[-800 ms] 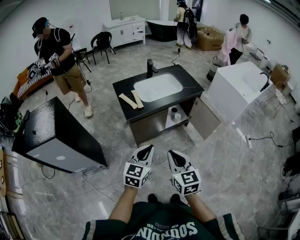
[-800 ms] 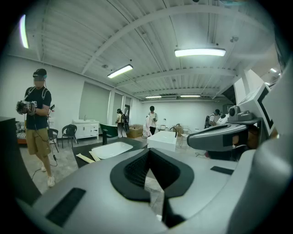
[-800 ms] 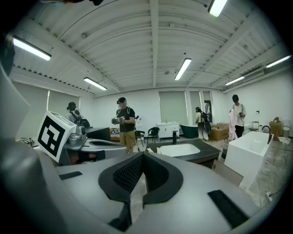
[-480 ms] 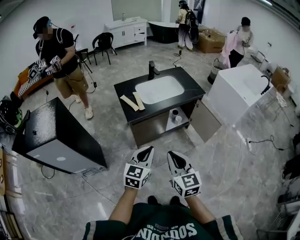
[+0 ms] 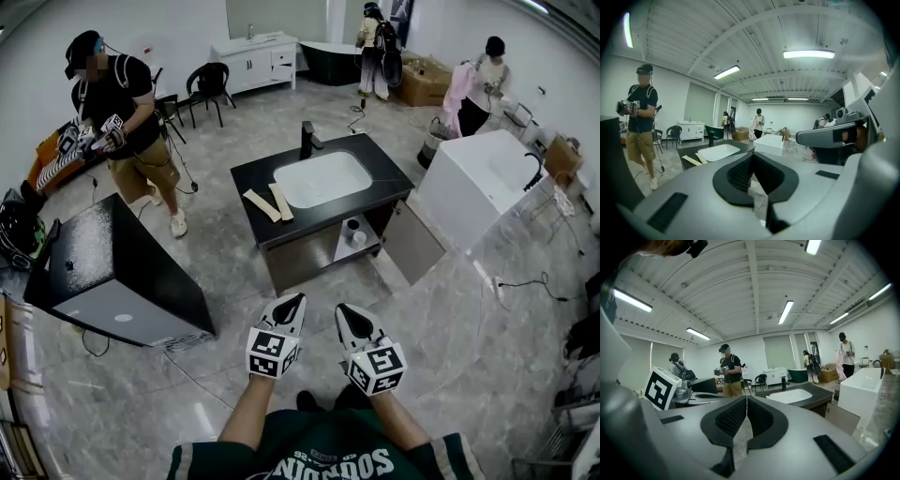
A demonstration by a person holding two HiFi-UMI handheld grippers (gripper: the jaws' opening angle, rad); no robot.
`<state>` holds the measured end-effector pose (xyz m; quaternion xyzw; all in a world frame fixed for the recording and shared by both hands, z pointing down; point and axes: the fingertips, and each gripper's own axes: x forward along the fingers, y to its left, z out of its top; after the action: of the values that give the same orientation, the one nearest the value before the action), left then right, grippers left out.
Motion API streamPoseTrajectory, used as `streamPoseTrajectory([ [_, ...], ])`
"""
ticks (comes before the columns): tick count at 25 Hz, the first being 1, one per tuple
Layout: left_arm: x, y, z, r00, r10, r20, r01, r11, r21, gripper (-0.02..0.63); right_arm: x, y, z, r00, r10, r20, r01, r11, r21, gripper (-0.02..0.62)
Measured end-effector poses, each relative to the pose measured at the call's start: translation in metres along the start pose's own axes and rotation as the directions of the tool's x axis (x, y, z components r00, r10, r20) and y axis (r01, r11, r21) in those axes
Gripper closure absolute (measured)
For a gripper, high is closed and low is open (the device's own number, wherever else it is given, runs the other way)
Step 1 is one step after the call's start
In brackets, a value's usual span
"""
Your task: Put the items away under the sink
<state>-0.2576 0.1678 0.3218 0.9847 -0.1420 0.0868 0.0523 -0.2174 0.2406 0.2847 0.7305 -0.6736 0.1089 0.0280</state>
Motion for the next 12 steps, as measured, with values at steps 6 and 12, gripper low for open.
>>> streamPoseTrajectory([
  [6, 0.005, 0.017, -0.009, 1.0, 0.015, -0.016, -0.015, 1.0, -0.022, 0.595, 0.014, -0.01, -0.006, 1.0, -0.007, -0.014, 0.008, 0.999, 0.032, 0.553],
  [12, 0.028, 0.029, -0.015, 0.999, 0.031, -0.038, -0.032, 0.999, -0.04, 0.596, 0.038, -0.023, -0.011, 0.999, 0.043, -0.029, -0.041, 0.997, 0.071, 0.554],
])
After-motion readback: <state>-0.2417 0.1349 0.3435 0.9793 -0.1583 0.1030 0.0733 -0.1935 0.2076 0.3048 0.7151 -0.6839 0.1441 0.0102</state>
